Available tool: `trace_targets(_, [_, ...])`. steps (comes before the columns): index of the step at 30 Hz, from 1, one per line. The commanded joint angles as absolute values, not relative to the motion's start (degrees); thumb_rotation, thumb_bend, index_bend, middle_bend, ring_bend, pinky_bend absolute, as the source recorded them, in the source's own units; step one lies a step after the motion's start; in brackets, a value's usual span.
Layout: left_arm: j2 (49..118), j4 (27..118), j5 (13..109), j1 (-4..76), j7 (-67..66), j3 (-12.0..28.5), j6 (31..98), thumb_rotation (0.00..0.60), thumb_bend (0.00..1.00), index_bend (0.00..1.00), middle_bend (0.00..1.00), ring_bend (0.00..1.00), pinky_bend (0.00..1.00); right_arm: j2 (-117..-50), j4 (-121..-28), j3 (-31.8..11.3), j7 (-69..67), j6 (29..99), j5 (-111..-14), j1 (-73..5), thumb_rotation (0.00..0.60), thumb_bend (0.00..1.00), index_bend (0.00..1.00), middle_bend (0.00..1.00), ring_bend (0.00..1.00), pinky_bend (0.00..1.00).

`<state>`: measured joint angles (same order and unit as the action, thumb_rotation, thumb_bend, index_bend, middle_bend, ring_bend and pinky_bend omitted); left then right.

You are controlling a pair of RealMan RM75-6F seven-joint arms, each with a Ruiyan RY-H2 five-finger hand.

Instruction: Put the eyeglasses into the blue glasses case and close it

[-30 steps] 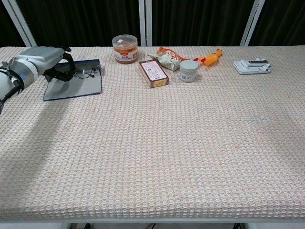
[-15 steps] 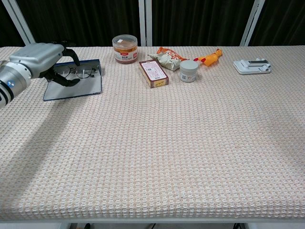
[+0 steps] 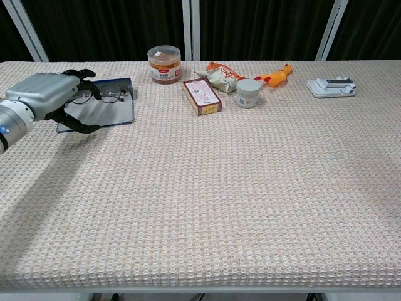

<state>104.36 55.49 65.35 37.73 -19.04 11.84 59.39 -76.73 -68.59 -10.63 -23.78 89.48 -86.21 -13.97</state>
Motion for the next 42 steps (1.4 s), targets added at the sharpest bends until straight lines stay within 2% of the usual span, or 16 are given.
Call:
trace_targets(1, [105.05, 54.29, 64.81, 37.91, -18.86, 12.06, 58.48, 0.424, 0.18, 0.28, 0.0, 0.0, 0.15, -76.68, -68.63, -10.65, -23.76, 89.39, -86.2, -14.02, 0.6, 0.52, 0.0, 0.0, 0.0, 0.0])
trace_targets(25, [108.38, 46.48, 63.1, 39.63, -23.81, 12.96, 56.1, 0.414, 0.19, 0.35, 0.0, 0.0, 0.15, -77.36, -68.19, -10.81, -23.26, 88.78, -86.15, -14.62, 0.6, 0.52, 0.0, 0.0, 0.0, 0.0])
trace_targets(36, [110.13, 42.43, 65.73, 39.9, -21.35, 13.22, 59.02, 0.43, 0.36, 0.36, 0.0, 0.0, 0.15, -77.71, -67.65, -10.76, -23.46, 88.55, -85.96, -14.62, 0.6, 0.52, 0.0, 0.0, 0.0, 0.0])
trace_targets(42, [111.7, 38.94, 66.04, 40.53, -20.86, 13.78, 58.95, 0.475, 0.36, 0.36, 0.0, 0.0, 0.15, -77.88, -67.48, -10.75, -23.43, 88.44, -85.96, -14.71, 0.6, 0.52, 0.0, 0.0, 0.0, 0.0])
